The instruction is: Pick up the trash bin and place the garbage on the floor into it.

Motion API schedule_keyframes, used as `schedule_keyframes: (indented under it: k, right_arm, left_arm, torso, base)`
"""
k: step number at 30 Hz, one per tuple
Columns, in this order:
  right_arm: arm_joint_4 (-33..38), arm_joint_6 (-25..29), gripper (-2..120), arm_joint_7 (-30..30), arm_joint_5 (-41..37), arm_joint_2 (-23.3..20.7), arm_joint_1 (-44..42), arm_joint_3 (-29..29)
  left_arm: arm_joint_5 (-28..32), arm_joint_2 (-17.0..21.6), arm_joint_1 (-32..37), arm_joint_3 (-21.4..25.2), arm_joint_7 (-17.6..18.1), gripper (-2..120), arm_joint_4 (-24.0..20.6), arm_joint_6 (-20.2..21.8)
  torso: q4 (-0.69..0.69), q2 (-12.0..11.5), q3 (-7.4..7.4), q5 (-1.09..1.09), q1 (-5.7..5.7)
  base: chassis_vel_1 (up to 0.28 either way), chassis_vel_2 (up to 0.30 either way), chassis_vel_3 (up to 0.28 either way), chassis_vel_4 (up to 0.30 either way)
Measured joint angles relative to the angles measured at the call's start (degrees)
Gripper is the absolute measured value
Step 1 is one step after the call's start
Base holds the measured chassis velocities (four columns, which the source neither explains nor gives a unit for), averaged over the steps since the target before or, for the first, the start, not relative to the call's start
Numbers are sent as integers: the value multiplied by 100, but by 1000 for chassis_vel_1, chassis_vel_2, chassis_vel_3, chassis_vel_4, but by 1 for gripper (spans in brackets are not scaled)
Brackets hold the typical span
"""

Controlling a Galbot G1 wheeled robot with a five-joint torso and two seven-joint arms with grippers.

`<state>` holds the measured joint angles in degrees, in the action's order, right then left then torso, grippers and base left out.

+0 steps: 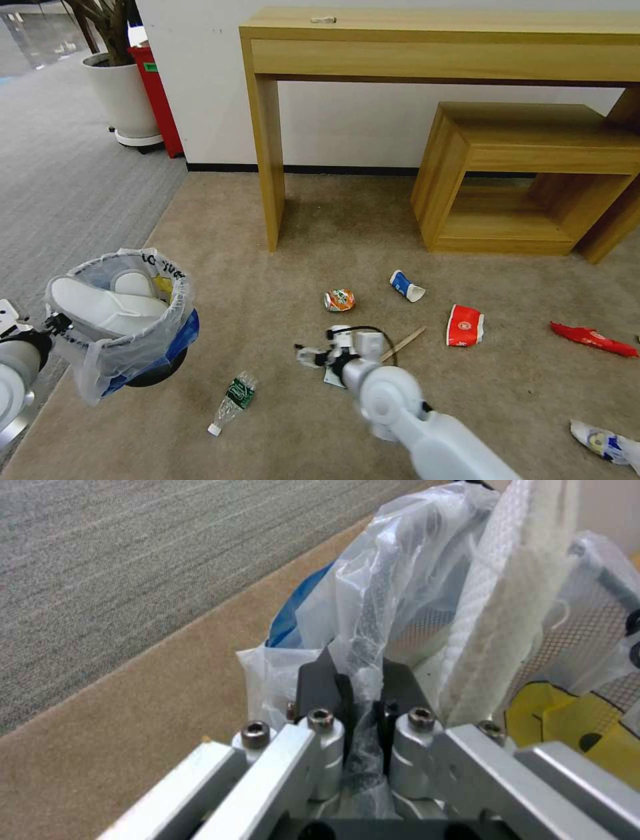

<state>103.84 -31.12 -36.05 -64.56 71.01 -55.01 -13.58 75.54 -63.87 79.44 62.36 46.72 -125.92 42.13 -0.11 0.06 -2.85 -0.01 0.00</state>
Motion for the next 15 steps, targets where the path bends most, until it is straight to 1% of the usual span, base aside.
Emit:
schedule_keyframes:
  k: [1, 3, 5, 6, 8, 9, 11, 12, 15]
  right_arm:
    - [0, 0, 100, 0, 0, 0, 0, 0]
    - [-85, -52, 100, -497, -615, 179, 169, -230]
    - [-95, -62, 100, -596, -725, 208, 201, -268]
    - [-151, -79, 100, -966, -1068, 314, 331, -430]
    - [-306, -76, 100, -1372, -1372, 471, 515, -642]
    - [-306, -76, 100, -1372, -1372, 471, 515, -642]
    - [-475, -48, 100, -1602, -1519, 603, 671, -772]
    - [-731, -11, 100, -1734, -1630, 778, 837, -897]
    - [-891, 4, 100, -1764, -1652, 880, 903, -949]
  left_arm:
    - [0, 0, 0, 0, 0, 2, 0, 0]
    - [0, -3, -5, 0, 0, 2, -3, 0]
    - [0, -6, -8, -1, 0, 2, -3, 0]
    - [0, -18, -19, -8, 0, 2, -3, 0]
    - [-4, -40, -34, -18, -8, 2, 3, 0]
    - [-4, -40, -34, -18, -8, 2, 3, 0]
    - [-17, -61, -36, -25, -25, 2, 12, 0]
    - [-31, -88, -37, -26, -40, 2, 22, 0]
    - [-40, -99, -37, -26, -47, 2, 25, 0]
  torso:
    - [0, 0, 0, 0, 0]
    - [0, 0, 0, 0, 0]
    - [0, 0, 0, 0, 0]
    - [0, 0, 0, 0, 0]
    - [0, 0, 0, 0, 0]
    - [0, 0, 0, 0, 0]
    - [0, 0, 0, 0, 0]
    - [0, 0, 0, 0, 0]
    - [0, 0, 0, 0, 0]
  base:
    - [0, 0, 0, 0]
    - [0, 0, 0, 0]
    - [0, 0, 0, 0]
    - [0, 0, 0, 0]
    - [0, 0, 0, 0]
    - [0, 0, 0, 0]
    - [0, 0, 0, 0]
    - [0, 0, 0, 0]
    - [0, 0, 0, 0]
